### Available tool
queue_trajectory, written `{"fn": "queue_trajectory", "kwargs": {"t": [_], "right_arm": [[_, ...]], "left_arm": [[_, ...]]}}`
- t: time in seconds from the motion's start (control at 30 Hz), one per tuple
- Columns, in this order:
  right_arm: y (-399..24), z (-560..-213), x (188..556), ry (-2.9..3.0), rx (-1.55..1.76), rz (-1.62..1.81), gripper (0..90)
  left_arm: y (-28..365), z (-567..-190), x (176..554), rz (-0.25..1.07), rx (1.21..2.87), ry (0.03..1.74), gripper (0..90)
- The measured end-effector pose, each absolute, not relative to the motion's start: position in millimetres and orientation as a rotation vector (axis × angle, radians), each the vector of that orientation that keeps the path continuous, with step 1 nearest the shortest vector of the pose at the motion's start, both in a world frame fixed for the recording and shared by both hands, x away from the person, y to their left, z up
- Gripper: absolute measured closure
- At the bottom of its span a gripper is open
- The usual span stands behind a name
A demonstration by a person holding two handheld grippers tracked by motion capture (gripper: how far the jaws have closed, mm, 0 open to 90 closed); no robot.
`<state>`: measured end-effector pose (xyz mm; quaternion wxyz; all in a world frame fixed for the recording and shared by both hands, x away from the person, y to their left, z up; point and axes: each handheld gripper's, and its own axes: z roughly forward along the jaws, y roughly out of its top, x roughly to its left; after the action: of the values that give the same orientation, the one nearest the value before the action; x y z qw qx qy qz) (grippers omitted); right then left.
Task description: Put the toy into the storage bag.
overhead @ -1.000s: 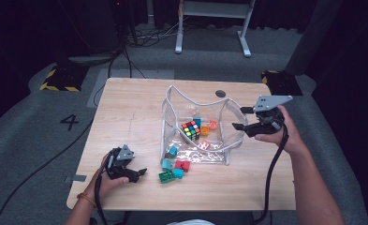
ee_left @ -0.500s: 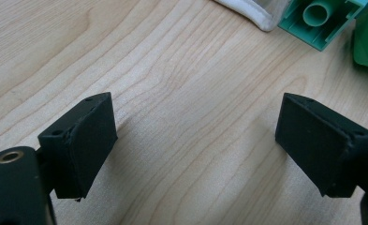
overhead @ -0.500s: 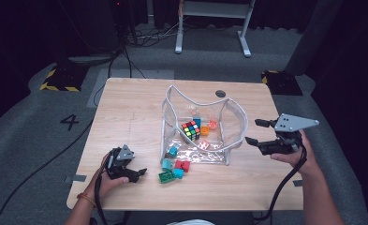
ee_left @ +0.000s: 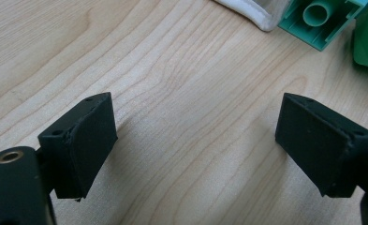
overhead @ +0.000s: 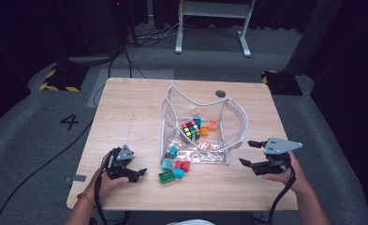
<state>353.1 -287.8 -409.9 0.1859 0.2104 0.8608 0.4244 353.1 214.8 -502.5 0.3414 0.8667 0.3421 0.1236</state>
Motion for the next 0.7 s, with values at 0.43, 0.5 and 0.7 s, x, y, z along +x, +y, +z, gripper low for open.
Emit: {"fn": "queue_trajectory", "kwargs": {"t": [0.43, 0.5, 0.7], "right_arm": [[-248, -464, 344, 2.54, 0.557, 1.275, 37.1], [-240, -470, 344, 2.543, 0.536, 1.288, 38.8], [-210, -477, 345, 2.588, 0.492, 1.306, 47.6]], "left_arm": [[215, -503, 353, 0.321, 2.254, 0.89, 12.8], [215, -503, 353, 0.321, 2.253, 0.89, 12.8], [215, -502, 353, 0.322, 2.256, 0.889, 12.9]]}}
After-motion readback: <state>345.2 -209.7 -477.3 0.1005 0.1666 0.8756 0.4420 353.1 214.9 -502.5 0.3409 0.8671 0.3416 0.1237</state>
